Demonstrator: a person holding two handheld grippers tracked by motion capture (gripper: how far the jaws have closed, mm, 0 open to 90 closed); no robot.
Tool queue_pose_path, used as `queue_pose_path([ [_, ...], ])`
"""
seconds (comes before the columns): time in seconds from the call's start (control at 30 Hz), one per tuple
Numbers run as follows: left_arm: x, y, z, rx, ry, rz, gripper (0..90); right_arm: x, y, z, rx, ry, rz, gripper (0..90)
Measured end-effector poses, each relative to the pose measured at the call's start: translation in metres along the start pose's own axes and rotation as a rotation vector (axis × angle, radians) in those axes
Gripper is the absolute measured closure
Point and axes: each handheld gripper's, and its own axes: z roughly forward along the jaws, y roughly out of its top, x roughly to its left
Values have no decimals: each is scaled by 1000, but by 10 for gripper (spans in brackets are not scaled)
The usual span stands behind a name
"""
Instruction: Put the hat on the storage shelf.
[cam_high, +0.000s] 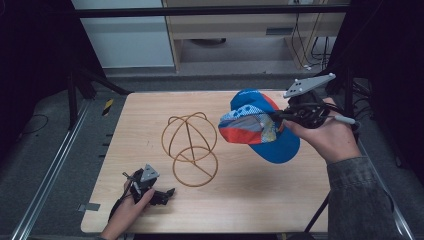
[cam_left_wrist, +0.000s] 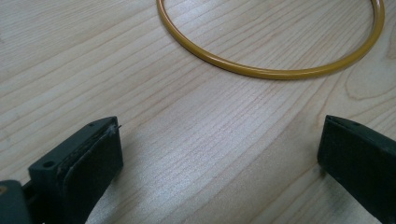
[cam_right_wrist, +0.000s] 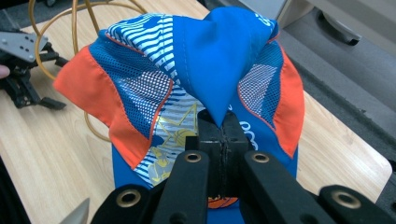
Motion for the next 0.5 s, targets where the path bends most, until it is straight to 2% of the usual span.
queue_pose_path([
  [0.27,0,0,0,0,0,0,0,9,19,-2,-28,-3,-26,900],
  [0.5,0,0,0,3,-1,0,0,19,43,4,-53,2,-54,900],
])
